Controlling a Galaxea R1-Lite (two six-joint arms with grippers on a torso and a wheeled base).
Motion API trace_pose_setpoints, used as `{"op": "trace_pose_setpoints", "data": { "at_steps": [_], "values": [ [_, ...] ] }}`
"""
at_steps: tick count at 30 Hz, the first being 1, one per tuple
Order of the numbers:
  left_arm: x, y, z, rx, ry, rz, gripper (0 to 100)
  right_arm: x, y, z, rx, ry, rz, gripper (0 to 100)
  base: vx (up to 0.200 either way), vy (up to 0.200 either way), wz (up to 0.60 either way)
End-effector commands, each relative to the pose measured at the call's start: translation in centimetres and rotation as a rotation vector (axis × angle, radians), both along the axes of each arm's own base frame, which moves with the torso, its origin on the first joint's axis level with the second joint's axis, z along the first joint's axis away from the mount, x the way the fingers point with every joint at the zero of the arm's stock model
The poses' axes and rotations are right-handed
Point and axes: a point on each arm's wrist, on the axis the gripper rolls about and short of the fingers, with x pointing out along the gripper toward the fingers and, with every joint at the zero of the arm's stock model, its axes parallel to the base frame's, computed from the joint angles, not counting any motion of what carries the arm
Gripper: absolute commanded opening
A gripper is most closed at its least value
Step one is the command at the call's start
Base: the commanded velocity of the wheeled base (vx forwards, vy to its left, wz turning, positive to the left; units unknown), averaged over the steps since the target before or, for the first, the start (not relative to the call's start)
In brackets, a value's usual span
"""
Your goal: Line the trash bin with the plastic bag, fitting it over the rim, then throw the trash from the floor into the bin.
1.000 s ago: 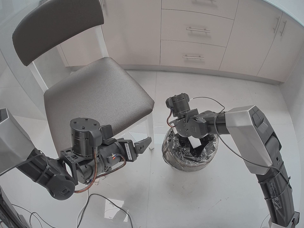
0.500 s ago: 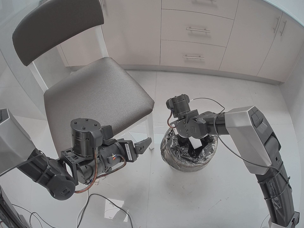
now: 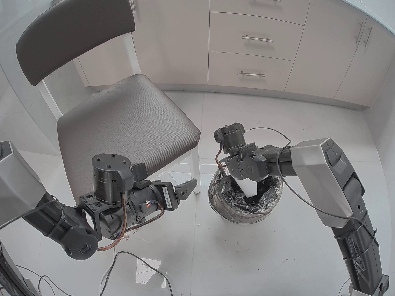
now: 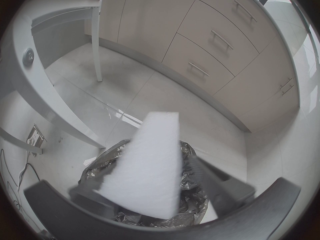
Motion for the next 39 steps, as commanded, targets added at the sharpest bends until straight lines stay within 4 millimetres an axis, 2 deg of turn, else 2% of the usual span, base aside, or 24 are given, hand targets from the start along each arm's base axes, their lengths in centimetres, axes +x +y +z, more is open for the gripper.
{"op": "trace_pose_setpoints", "data": {
  "at_steps": [1, 8, 14, 27, 35, 36, 39],
  "values": [
    [0.0, 0.0, -0.1, 0.002, 0.003, 0.000, 100, -0.1, 0.0, 0.3, 0.003, -0.006, 0.001, 100, 0.000, 0.000, 0.00],
    [0.1, -0.1, -0.3, 0.006, 0.008, 0.000, 100, -0.2, 0.0, 1.4, 0.014, -0.023, 0.003, 100, 0.000, 0.000, 0.00],
    [0.1, -0.1, -0.4, 0.005, 0.010, -0.001, 100, -0.9, 0.5, 3.3, 0.031, -0.051, 0.017, 100, 0.000, 0.000, 0.00],
    [0.1, -0.1, -0.4, 0.006, 0.010, -0.003, 100, -1.5, 1.3, 3.9, 0.033, -0.060, 0.031, 100, 0.000, 0.000, 0.00],
    [0.0, -0.1, -0.4, 0.006, 0.010, -0.004, 100, -2.0, 1.5, 5.2, 0.042, -0.080, 0.039, 100, 0.000, 0.000, 0.00],
    [0.0, -0.1, -0.4, 0.006, 0.010, -0.004, 100, -2.0, 1.4, 5.3, 0.041, -0.081, 0.040, 0, 0.000, 0.000, 0.00],
    [0.0, -0.2, -0.4, 0.006, 0.010, -0.006, 100, -2.0, 1.3, 5.5, 0.043, -0.084, 0.038, 0, 0.000, 0.000, 0.00]
  ]
}}
